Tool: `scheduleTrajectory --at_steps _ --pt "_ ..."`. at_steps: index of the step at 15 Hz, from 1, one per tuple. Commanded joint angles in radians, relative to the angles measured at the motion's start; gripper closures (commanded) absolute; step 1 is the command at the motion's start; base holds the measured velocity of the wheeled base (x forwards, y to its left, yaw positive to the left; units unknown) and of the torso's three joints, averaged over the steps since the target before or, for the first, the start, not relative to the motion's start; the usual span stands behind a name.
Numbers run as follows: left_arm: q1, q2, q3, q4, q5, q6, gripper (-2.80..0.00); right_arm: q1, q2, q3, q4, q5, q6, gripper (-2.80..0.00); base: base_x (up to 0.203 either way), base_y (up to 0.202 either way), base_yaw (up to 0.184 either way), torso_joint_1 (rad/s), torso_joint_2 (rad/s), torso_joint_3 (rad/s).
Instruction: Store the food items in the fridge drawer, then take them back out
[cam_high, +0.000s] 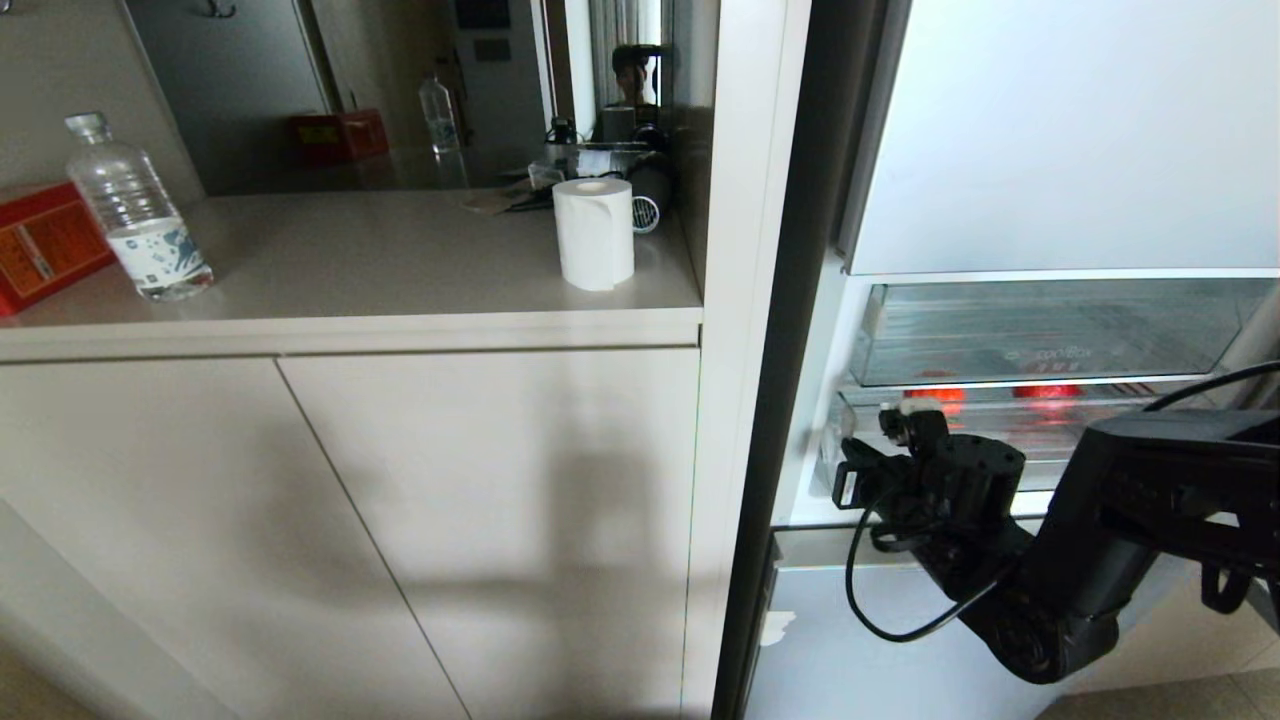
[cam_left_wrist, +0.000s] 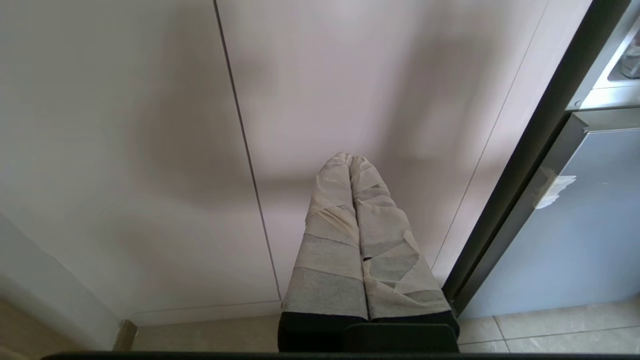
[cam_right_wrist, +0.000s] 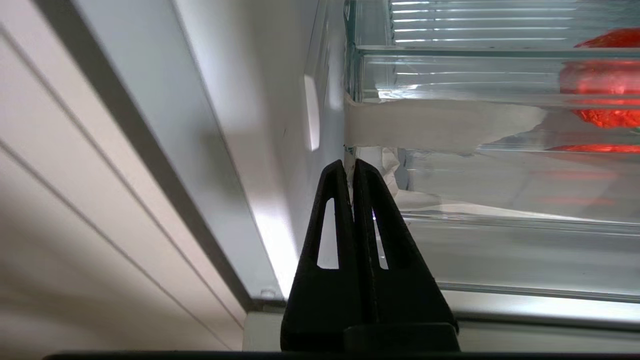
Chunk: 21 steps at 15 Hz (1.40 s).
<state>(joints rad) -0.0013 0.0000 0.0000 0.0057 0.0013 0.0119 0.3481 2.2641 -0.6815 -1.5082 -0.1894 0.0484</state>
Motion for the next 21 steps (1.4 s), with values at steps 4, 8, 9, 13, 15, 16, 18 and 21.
scheduleTrajectory --at_steps 4,8,9,13,15,16,18,21 --pt "0.000 0.002 0.000 0.000 0.000 0.000 0.00 0.007 -0.104 0.210 -0.022 0.002 0.030 0.00 0.000 0.000 0.000 0.000 0.00 0.000" --pt "0.000 0.002 0.000 0.000 0.000 0.000 0.00 0.054 -0.208 0.356 -0.022 -0.004 0.068 -2.80 0.000 0.000 0.000 0.000 0.00 0.000" --pt "0.000 0.002 0.000 0.000 0.000 0.000 0.00 0.062 -0.230 0.381 -0.022 -0.012 0.074 -2.80 0.000 0.000 0.000 0.000 0.00 0.000" --pt "0.000 0.002 0.000 0.000 0.000 0.000 0.00 0.071 -0.354 0.514 -0.022 -0.023 0.092 -2.80 0.000 0.000 0.000 0.000 0.00 0.000" --pt "0.000 0.002 0.000 0.000 0.000 0.000 0.00 0.071 -0.433 0.597 -0.022 -0.034 0.092 -2.80 0.000 0.000 0.000 0.000 0.00 0.000" --pt "0.000 0.002 0.000 0.000 0.000 0.000 0.00 0.070 -0.489 0.628 -0.022 -0.037 0.090 -2.80 0.000 0.000 0.000 0.000 0.00 0.000" --pt "0.000 0.002 0.000 0.000 0.000 0.000 0.00 0.059 -0.591 0.669 -0.019 -0.048 0.087 -2.80 0.000 0.000 0.000 0.000 0.00 0.000" --pt "0.000 0.002 0.000 0.000 0.000 0.000 0.00 -0.056 -0.710 0.598 0.110 -0.057 0.058 -2.80 0.000 0.000 0.000 0.000 0.00 0.000"
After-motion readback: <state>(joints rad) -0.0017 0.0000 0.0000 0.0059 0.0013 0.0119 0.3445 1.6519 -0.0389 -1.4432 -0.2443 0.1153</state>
